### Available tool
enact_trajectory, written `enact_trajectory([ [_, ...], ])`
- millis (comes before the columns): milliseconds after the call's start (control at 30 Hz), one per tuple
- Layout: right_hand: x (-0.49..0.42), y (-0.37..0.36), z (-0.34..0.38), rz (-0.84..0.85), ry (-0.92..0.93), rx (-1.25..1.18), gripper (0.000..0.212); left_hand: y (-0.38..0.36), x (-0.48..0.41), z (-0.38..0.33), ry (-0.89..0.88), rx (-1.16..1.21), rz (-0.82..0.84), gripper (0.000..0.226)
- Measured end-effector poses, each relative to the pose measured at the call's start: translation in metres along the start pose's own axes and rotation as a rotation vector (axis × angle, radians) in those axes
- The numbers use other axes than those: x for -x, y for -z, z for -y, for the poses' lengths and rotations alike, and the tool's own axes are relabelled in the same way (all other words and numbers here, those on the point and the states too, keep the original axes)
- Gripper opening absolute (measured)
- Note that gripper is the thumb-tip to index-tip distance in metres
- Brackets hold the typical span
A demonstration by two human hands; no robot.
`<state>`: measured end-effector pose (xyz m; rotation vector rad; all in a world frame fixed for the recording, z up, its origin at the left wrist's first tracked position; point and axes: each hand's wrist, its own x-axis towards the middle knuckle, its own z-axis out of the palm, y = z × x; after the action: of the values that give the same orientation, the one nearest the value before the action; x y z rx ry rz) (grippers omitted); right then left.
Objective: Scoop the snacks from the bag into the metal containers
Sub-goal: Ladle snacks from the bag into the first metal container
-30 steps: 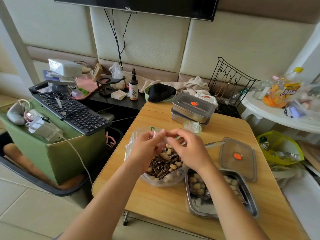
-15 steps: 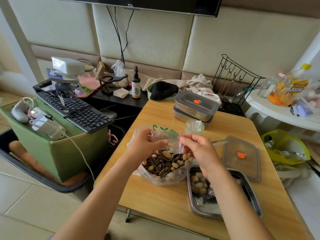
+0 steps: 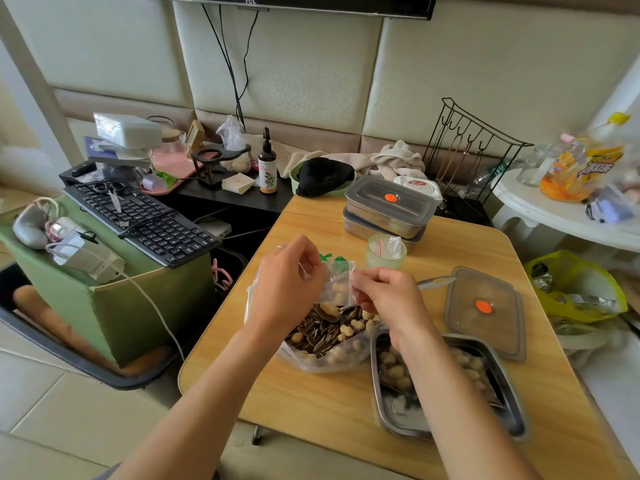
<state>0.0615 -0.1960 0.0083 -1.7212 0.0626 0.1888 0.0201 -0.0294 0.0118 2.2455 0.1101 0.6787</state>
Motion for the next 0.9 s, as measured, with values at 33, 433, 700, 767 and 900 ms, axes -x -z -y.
enact_trajectory([
  [33, 0.0, -0.001, 0.0, 0.004, 0.017, -0.002, 0.006, -0.003, 0.001, -0.003, 0.002, 0.06, 0.062, 0.011],
  [433, -0.002, 0.003, -0.003, 0.201, 0.2, 0.184, 0.003, 0.0, 0.007, -0.007, 0.398, 0.47, 0.301, 0.011],
  [700, 0.006, -0.002, -0.003, 0.084, 0.35, 0.459, 0.006, -0.007, 0.014, -0.012, 0.367, 0.203, 0.18, 0.012],
  [767, 0.007, -0.006, -0.003, 0.036, 0.422, 0.489, 0.008, -0.006, 0.014, -0.014, 0.436, 0.366, 0.233, 0.015],
  [900, 0.006, -0.007, -0.003, 0.027, 0.476, 0.501, 0.009, -0.003, 0.011, -0.01, 0.437, 0.413, 0.253, 0.015],
])
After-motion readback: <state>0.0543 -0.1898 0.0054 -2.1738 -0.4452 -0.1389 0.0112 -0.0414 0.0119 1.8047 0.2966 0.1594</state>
